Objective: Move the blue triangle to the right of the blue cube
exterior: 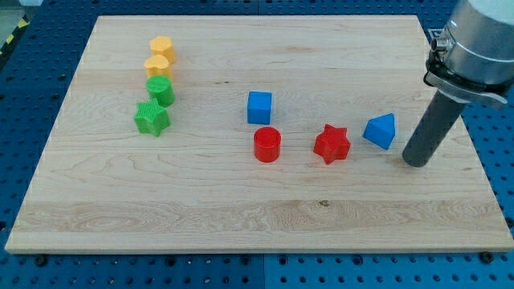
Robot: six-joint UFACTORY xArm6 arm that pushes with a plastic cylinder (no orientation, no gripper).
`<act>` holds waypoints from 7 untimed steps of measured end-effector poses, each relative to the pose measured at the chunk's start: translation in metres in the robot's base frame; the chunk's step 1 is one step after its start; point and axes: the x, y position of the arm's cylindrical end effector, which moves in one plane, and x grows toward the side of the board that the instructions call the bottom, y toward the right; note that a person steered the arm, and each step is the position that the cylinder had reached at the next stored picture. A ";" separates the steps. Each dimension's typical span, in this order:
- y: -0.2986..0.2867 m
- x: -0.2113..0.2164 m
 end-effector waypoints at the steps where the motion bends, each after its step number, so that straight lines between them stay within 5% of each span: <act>1: 0.001 -0.015; 7: -0.054 -0.056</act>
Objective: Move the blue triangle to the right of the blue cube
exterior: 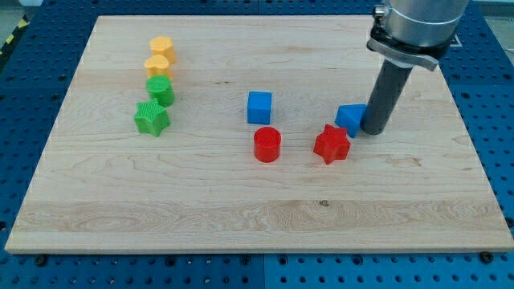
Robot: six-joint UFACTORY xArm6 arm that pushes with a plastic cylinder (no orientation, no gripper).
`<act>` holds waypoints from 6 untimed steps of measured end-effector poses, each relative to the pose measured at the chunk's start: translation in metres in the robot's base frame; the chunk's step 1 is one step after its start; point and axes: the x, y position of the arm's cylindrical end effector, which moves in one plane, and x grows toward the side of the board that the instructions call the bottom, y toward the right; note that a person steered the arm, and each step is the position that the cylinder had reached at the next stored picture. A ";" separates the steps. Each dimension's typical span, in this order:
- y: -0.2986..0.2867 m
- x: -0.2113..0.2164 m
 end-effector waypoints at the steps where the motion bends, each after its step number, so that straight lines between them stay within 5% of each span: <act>1: -0.019 -0.005; 4: -0.027 -0.063; 6: -0.056 -0.168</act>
